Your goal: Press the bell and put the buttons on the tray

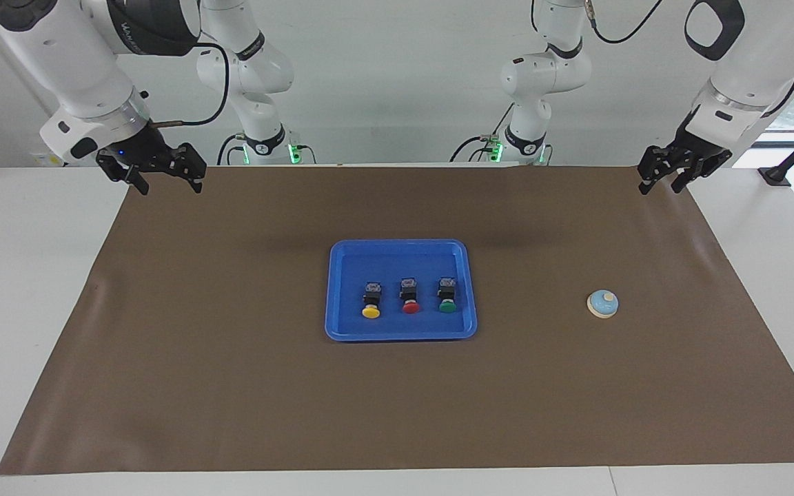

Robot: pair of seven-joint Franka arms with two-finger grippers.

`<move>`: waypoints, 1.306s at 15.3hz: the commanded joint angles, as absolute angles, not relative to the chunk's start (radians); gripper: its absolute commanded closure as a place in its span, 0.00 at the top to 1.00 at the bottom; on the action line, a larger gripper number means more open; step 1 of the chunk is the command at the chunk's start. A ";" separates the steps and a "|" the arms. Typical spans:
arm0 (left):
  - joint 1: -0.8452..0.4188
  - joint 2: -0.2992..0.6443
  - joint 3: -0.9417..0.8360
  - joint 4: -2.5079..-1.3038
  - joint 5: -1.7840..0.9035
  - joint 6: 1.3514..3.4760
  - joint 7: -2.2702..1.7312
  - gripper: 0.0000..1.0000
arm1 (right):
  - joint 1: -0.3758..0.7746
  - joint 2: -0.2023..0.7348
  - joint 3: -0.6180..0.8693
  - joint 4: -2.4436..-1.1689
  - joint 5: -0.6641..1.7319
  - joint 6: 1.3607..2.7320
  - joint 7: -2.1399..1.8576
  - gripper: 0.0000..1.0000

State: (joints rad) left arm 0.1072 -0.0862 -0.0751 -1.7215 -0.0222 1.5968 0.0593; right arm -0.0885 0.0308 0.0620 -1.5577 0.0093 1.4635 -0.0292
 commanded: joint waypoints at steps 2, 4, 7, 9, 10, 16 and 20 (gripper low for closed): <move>0.091 -0.100 -0.066 -1.738 -0.037 1.569 0.064 1.00 | -0.097 0.017 0.071 -1.577 -0.003 1.473 -0.044 1.00; 0.078 -0.104 -0.066 -1.736 -0.037 1.568 0.067 1.00 | -0.097 0.017 0.071 -1.577 -0.003 1.473 -0.044 1.00; 0.065 -0.104 -0.066 -1.736 -0.037 1.563 0.078 1.00 | -0.097 0.017 0.071 -1.577 -0.003 1.473 -0.044 1.00; 0.063 -0.104 -0.064 -1.736 -0.037 1.559 0.116 1.00 | -0.097 0.017 0.071 -1.577 -0.003 1.473 -0.044 1.00; 0.063 -0.106 -0.064 -1.736 -0.037 1.557 0.133 1.00 | -0.097 0.017 0.071 -1.577 -0.003 1.473 -0.044 1.00; 0.066 -0.104 -0.063 -1.733 -0.037 1.562 0.132 1.00 | -0.097 0.017 0.071 -1.577 -0.003 1.473 -0.044 1.00; 0.067 -0.104 -0.061 -1.732 -0.034 1.566 0.135 1.00 | -0.097 0.017 0.071 -1.577 -0.003 1.473 -0.044 1.00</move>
